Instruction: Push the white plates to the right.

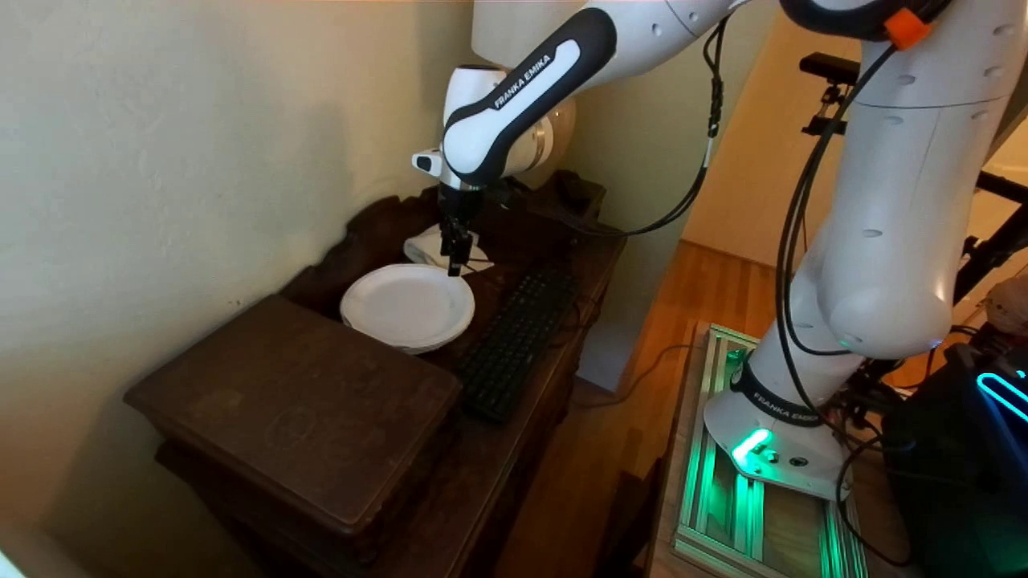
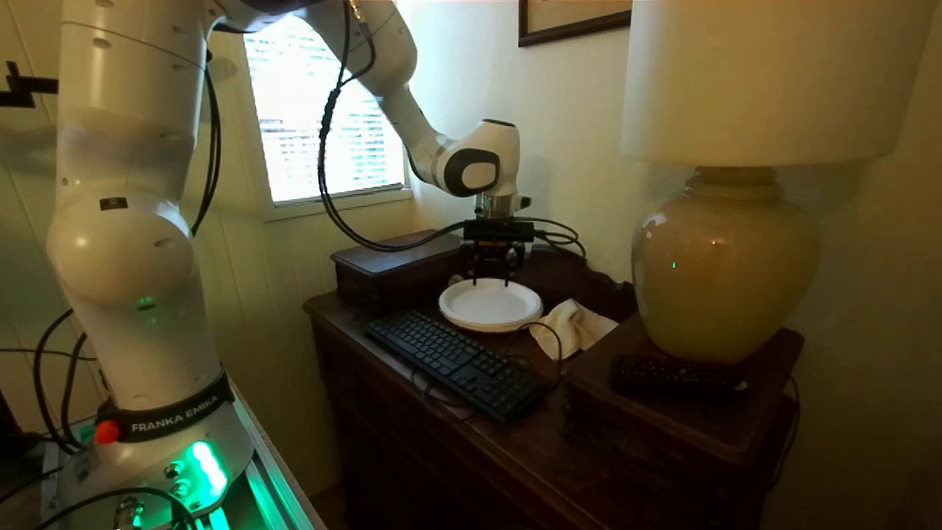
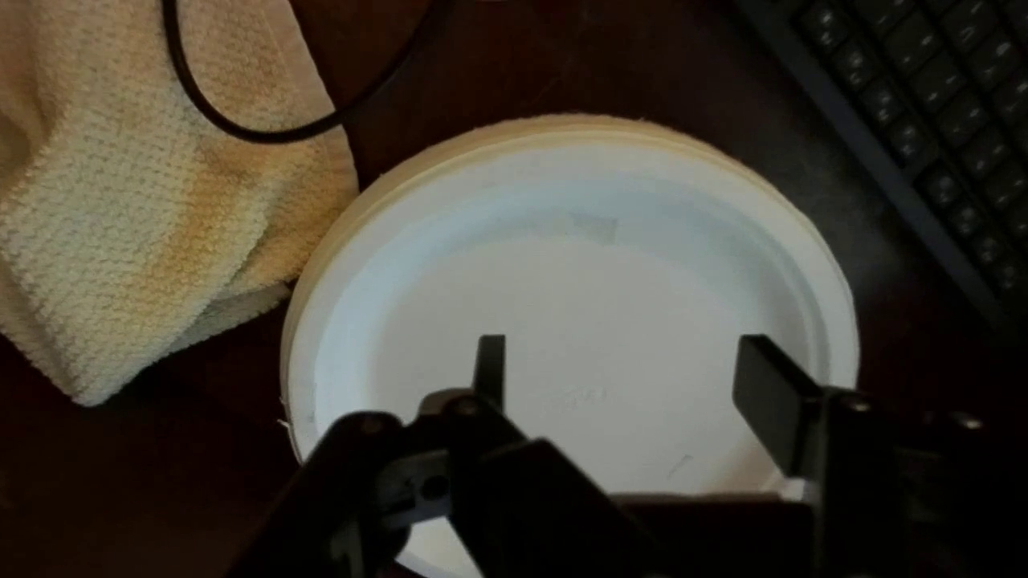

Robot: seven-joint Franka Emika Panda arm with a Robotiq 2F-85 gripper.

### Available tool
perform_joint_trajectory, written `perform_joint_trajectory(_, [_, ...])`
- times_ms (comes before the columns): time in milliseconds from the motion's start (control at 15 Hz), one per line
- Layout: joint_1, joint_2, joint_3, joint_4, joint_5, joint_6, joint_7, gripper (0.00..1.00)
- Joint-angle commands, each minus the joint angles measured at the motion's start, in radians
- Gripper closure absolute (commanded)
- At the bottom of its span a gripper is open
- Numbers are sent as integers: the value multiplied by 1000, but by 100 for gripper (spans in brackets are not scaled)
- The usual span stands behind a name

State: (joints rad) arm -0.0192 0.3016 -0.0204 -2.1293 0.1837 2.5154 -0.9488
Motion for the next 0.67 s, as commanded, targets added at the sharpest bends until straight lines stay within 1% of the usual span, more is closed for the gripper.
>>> perform_joint_trajectory(0, [-40, 106, 56, 91, -13, 32, 23, 56])
perform_joint_trajectory(267, [-54, 179, 82, 141, -32, 52, 49, 84])
perform_joint_trajectory(400, [-52, 200, 76, 151, -55, 46, 77, 96])
perform_joint_trajectory(600, [-56, 219, 63, 151, -95, 45, 120, 100])
